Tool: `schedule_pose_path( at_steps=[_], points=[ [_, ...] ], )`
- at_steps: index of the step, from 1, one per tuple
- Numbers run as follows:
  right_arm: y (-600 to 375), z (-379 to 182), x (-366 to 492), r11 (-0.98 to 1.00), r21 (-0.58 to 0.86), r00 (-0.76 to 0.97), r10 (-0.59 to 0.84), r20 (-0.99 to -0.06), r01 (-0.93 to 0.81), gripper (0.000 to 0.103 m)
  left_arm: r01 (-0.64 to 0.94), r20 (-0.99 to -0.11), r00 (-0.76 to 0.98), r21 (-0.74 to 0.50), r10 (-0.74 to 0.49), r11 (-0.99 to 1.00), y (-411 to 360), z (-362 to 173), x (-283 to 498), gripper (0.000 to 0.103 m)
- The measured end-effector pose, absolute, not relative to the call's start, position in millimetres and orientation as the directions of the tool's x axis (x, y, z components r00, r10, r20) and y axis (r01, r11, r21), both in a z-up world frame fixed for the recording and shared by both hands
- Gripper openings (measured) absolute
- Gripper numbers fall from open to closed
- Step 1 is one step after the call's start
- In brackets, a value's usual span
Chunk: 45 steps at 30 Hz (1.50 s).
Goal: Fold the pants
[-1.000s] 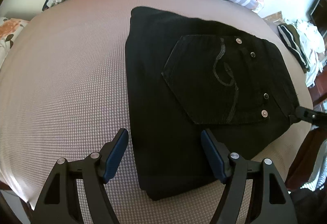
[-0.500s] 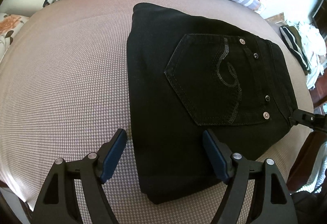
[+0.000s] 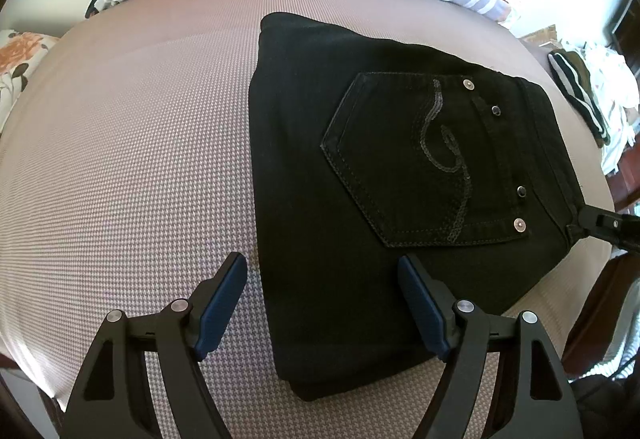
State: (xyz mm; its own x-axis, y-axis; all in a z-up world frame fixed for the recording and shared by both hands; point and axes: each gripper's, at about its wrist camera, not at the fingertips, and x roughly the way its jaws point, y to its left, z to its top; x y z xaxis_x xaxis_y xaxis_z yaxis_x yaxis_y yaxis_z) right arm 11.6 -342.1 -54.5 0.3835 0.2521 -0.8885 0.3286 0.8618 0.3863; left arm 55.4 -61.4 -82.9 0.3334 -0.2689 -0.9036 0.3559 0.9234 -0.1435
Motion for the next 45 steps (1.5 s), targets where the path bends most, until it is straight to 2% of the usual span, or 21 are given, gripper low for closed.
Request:
schedule_pose_path(
  at_steps=[12,27,33,45],
  points=[
    [-339,-52,36,0.895,0.332,0.369,0.213,-0.905,0.298,0.052,0.372,-0.904,0.359,-0.089,-0.232,0.924,-57,-74,56,0.078],
    [-346,-76,63,0.908,0.349,0.34,0.261,-0.904,0.233,0.056,0.321,-0.913,0.34,-0.114,-0.227,0.94,-38,-68,78,0.078],
    [-361,-88,62,0.857,0.454,0.336,0.365,-0.868,0.242,0.056,0.285,-0.912,0.319,-0.169,-0.26,0.943,-26,-69,88,0.078],
    [-378,-103,69,0.762,0.618,0.33,0.543,-0.773,0.194,0.056,0.214,-0.872,0.188,-0.413,-0.452,0.886,-9,-81,110,0.078]
  ],
)
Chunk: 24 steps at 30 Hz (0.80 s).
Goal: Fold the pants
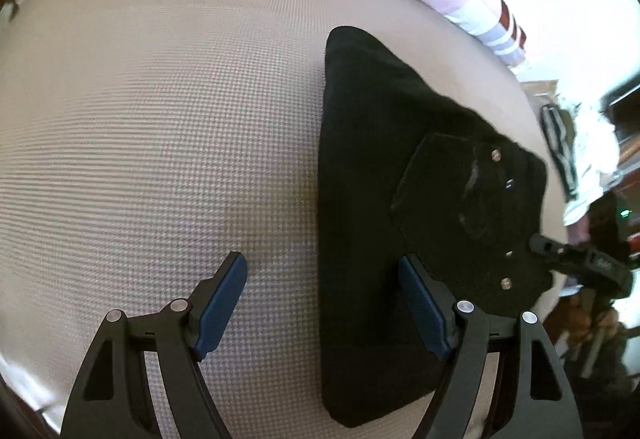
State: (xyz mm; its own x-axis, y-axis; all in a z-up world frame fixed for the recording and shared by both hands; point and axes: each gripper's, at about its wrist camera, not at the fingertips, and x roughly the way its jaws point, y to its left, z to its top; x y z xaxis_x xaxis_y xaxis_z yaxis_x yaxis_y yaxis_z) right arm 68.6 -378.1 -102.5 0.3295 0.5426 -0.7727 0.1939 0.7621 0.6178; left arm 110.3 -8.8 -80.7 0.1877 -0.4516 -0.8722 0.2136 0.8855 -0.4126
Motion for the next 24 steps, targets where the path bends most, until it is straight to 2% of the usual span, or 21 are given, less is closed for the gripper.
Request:
schedule_pose_path(
  at_steps=[4,12,15,24],
  points=[
    [-381,-106,71,0.728,0.662,0.32,0.593,-0.739,0.178,0.056,0.188,-0.832,0.122,-0.517,-0.542,0.835,-8,-84,119,0.078],
    [-383,-111,79,0.681,0.717,0.316,0.653,-0.688,0.151,0.056,0.184,-0.777,0.061,-0.608,-0.626,0.772,-16,-86,130,0.078],
    [-379,-116,83,0.661,0.737,0.296,0.682,-0.669,0.142,0.048,0.162,-0.734,0.023,-0.668,-0.679,0.726,-21,-90,134,0.078],
    [-388,-127,90,0.592,0.794,0.283,0.745,-0.604,0.136,0.039,0.161,-0.663,0.01,-0.738,-0.748,0.656,-20,-94,143,0.078]
  ],
)
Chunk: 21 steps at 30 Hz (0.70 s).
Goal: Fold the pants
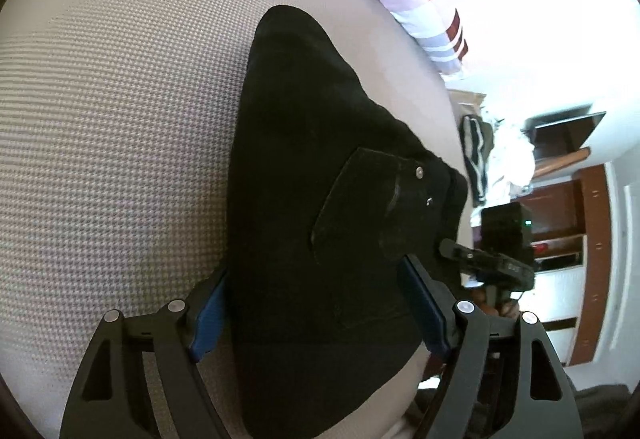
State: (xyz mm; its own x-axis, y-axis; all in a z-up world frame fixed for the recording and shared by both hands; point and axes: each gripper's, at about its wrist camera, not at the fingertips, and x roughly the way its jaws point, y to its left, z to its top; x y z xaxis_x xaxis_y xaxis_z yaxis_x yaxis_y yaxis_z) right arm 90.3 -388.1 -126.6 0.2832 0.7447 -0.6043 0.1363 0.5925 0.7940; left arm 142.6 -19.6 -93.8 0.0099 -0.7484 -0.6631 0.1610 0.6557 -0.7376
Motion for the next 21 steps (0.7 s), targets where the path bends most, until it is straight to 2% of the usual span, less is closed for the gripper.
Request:
schedule_pose_path(
  at_steps=[2,6,8,9,10,21],
  points=[
    [-388,-128,93,0.582,0.802,0.289,0.751,-0.593,0.133,0.038,0.156,-0.646,0.013,-0.753,-0.763,0.64,-19,-96,145,0.077],
    [-383,-130,97,0.565,0.814,0.313,0.755,-0.576,0.136,0.035,0.168,-0.654,0.034,-0.742,-0.756,0.649,-25,-97,152,0.064],
    [-381,-128,97,0.567,0.811,0.335,0.743,-0.58,0.144,0.035,0.173,-0.676,0.055,-0.718,-0.735,0.674,-26,-97,153,0.054],
    [-381,-127,95,0.573,0.805,0.345,0.733,-0.586,0.151,0.034,0.177,-0.697,0.069,-0.696,-0.714,0.696,-26,-96,150,0.044],
    [-379,-125,94,0.584,0.797,0.353,0.72,-0.597,0.156,0.034,0.186,-0.713,0.082,-0.675,-0.696,0.714,-25,-95,148,0.041],
    [-364,-96,82,0.71,0.679,0.401,0.576,-0.712,0.185,0.026,0.25,-0.821,0.176,-0.496,-0.543,0.831,-46,-80,134,0.028]
  ],
)
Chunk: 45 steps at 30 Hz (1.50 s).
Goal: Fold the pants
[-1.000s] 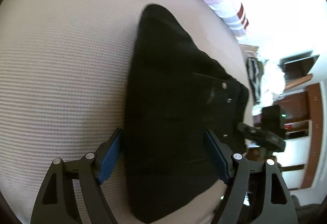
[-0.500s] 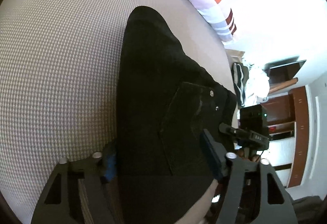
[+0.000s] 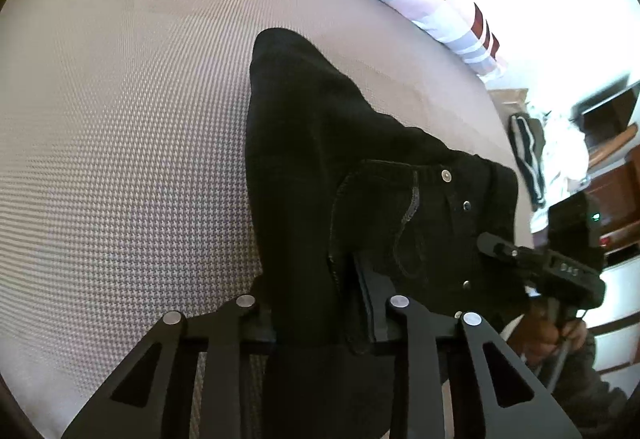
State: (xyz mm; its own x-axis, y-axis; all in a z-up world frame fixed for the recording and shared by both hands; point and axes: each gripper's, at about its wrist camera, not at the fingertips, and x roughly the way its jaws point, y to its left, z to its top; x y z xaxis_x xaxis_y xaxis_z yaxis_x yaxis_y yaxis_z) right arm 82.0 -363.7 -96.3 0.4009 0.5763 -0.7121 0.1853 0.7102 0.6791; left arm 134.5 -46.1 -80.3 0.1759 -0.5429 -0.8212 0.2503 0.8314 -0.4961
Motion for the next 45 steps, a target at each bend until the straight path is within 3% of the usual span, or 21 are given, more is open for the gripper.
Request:
schedule_pose_path(
  at_steps=[12,29,45],
  points=[
    [-344,-68,80,0.745,0.643,0.425,0.532,-0.732,0.175,0.022,0.328,-0.834,0.241,-0.411,-0.496,0.85,-53,-56,122,0.018],
    [-310,-55,99,0.736,0.666,0.419,0.571,-0.706,0.121,0.021,0.328,-0.825,0.325,-0.361,-0.463,0.873,-30,-34,122,0.017],
    [-302,-44,172,0.734,0.675,0.439,0.582,-0.685,0.08,0.021,0.318,-0.811,0.389,-0.328,-0.438,0.89,-26,-16,187,0.017]
  ],
)
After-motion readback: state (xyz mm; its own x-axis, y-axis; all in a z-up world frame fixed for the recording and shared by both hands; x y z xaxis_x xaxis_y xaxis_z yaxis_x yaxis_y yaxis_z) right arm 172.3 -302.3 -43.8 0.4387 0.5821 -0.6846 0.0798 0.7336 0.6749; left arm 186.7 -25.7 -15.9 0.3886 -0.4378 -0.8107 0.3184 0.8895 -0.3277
